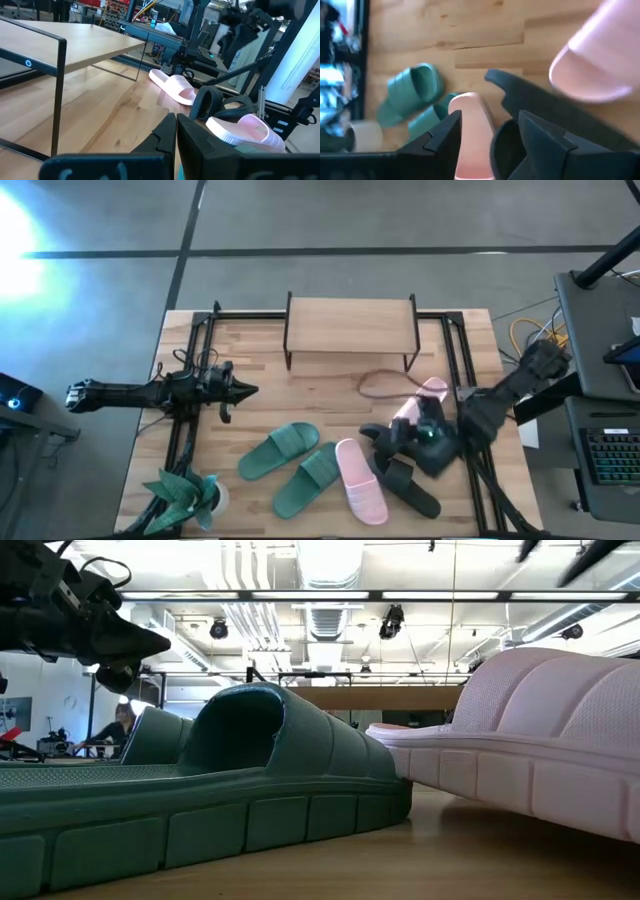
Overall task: Pick and place slides into the shelf
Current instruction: Put the top black slipper onto the shelf
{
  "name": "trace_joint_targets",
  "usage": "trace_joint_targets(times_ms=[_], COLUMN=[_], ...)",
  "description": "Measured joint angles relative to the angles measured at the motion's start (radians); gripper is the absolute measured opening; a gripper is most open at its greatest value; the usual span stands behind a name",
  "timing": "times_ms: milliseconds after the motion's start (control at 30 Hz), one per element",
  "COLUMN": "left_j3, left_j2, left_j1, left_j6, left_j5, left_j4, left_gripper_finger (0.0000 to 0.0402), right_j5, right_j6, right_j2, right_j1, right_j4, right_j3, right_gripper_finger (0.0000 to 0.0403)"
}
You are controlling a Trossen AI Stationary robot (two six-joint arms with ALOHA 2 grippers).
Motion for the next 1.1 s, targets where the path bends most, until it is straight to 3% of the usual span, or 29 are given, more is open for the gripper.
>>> trace_joint_targets(times_ms=[233, 500, 733, 1000, 1100], left_j3=[0.000, 0.000, 0.000, 0.000, 0.000], left_j2=[0.000, 0.000, -0.001, 0.000, 0.000], left_j1=[0.000, 0.000, 0.000, 0.000, 0.000], left_j6=[0.000, 0.000, 0.000, 0.000, 0.000], left_j5=[0.000, 0.000, 0.000, 0.000, 0.000], left_j4=[0.000, 0.001, 0.000, 0.000, 0.000], left_gripper_finger=[0.0000, 0.0000, 0.0000, 0.0000, 0.0000], right_j5=[-0.058, -0.277, -0.249, -0.144, -0.094], right_j6=[0.013, 0.056, 0.057, 0.056, 0.050], right_j2=[0.094, 0.214, 0.291, 0.354, 0.359], right_j1=[0.016, 0.016, -0.005, -0.059, -0.078], right_j4=[0.027, 0.040, 0.071, 0.085, 0.090], right_j3=[-0.003, -0.014, -0.016, -0.037, -0.042], right_gripper_finger=[0.0196, 0.0196, 0.0196, 0.0194, 0.0174])
